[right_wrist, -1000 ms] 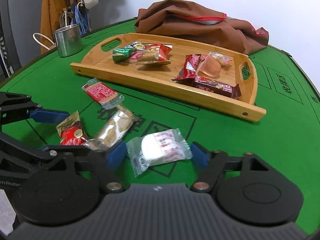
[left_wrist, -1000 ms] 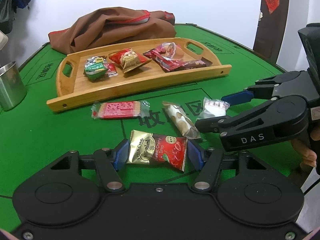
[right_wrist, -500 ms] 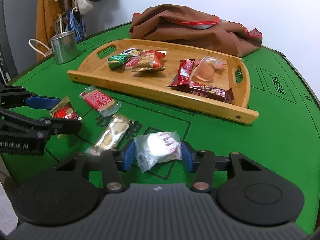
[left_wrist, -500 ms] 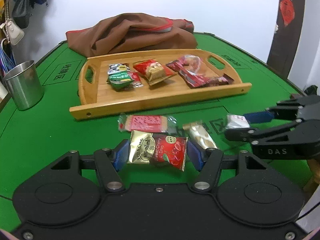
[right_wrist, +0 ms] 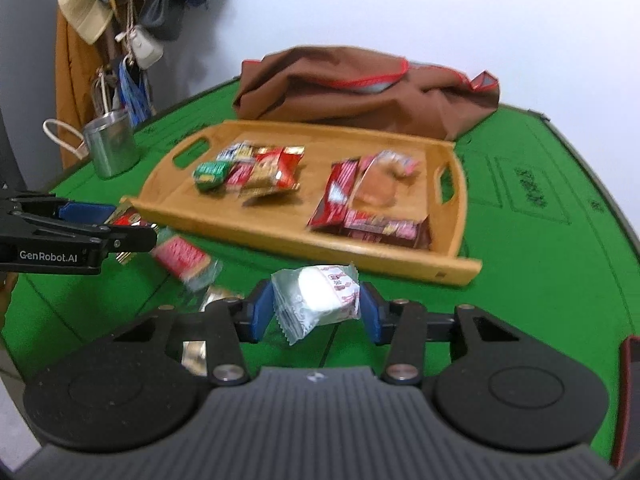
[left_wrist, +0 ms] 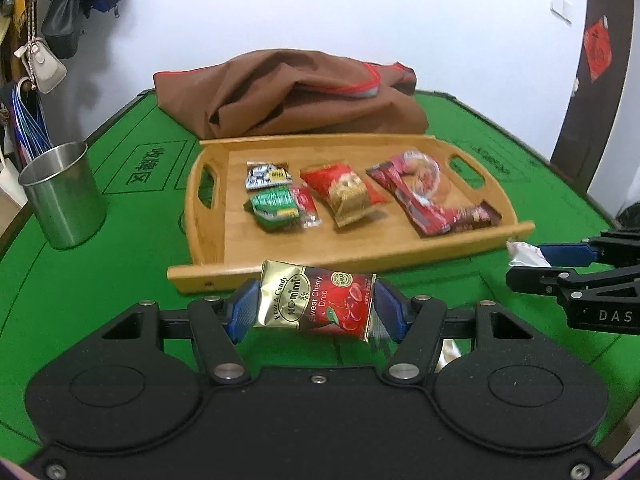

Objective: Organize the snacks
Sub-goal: 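Carry the candy packet and white cake over the tray with both tools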

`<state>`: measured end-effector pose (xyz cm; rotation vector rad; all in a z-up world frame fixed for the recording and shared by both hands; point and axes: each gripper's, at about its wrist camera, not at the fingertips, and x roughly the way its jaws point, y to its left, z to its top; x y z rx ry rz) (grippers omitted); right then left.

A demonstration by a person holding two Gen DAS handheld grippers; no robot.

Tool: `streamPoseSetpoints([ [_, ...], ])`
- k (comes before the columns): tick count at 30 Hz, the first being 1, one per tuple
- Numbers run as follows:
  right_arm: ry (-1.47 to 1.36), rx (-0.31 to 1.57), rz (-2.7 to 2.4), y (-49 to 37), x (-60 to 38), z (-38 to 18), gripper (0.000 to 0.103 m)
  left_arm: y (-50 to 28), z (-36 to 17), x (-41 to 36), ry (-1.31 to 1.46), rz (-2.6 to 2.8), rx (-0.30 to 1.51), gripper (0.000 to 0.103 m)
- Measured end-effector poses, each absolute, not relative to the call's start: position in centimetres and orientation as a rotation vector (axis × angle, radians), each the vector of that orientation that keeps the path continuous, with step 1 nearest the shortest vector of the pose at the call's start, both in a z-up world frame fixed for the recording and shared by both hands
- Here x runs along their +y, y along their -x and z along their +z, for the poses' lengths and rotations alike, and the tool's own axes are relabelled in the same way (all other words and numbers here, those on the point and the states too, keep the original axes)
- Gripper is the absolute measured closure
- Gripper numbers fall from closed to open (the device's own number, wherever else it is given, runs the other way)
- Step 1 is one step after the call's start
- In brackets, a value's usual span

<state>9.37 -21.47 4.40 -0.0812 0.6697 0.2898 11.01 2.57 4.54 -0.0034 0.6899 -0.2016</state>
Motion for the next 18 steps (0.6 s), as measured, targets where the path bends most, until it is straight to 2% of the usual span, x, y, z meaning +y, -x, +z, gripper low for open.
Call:
streamPoseSetpoints([
  [9,0.088,0.613,0.183,-14.5,-22.1,7.7,0.053,-17.4,7.5,3.7,0.074,-0.207,0.715,0.042],
  [18,0.079,0.647,0.109,-21.4,-22.6,8.9,0.053,-26.1,7.5,3.4,0.092,-0.157,0.791,0.042],
])
